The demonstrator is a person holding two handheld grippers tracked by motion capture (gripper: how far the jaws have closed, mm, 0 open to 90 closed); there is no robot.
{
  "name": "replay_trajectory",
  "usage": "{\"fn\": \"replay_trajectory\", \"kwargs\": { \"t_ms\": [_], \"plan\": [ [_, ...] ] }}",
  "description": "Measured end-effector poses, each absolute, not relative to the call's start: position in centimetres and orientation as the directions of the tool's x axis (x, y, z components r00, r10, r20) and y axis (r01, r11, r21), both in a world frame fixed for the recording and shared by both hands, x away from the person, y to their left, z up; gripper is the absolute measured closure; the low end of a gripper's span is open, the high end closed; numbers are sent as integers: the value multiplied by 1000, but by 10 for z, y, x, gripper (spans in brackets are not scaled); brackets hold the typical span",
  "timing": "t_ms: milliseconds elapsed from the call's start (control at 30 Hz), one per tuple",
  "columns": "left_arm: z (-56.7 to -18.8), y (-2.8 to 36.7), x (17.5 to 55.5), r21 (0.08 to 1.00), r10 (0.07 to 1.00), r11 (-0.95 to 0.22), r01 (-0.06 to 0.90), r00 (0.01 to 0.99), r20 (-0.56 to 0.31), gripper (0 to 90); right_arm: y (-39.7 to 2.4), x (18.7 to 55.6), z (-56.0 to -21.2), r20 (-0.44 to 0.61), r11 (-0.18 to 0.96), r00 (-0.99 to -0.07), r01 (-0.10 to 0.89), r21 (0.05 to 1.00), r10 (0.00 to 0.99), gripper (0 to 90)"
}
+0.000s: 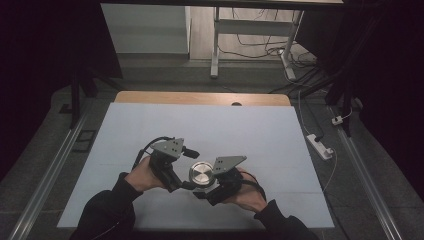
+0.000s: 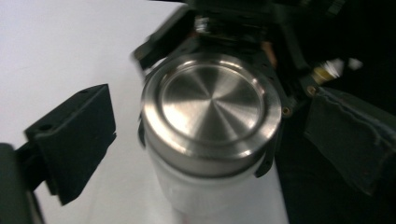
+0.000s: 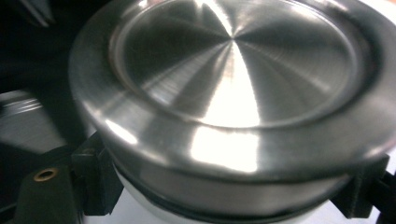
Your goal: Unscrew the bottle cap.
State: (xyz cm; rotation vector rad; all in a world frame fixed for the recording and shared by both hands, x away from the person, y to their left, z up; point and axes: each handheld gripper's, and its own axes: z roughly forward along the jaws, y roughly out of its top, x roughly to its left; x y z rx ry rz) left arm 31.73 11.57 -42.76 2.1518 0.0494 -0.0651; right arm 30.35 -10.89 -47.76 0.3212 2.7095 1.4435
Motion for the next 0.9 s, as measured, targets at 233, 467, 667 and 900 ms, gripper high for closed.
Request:
{"fn": "replay_trajectory", "kwargs": {
  "t_ms": [233, 467, 667, 900],
  "plan": [
    [-433, 105, 306, 805, -112, -591, -45, 993, -27, 175, -100, 291, -478, 28, 571, -998, 56, 819, 57, 154],
    [-433, 98, 308, 817, 119, -573, 72, 993, -4, 197, -103, 298, -477, 13, 557, -979, 126, 821, 204, 154],
    [-437, 81, 306, 826, 406, -512, 234, 914, -7, 196, -104, 308, -479, -7, 513, -897, 247, 822, 443, 154],
    [-428, 105, 318, 840, 288, -494, 223, 954, -85, 22, -108, 309, -477, 1, 498, -911, 226, 837, 412, 154]
  ]
}}
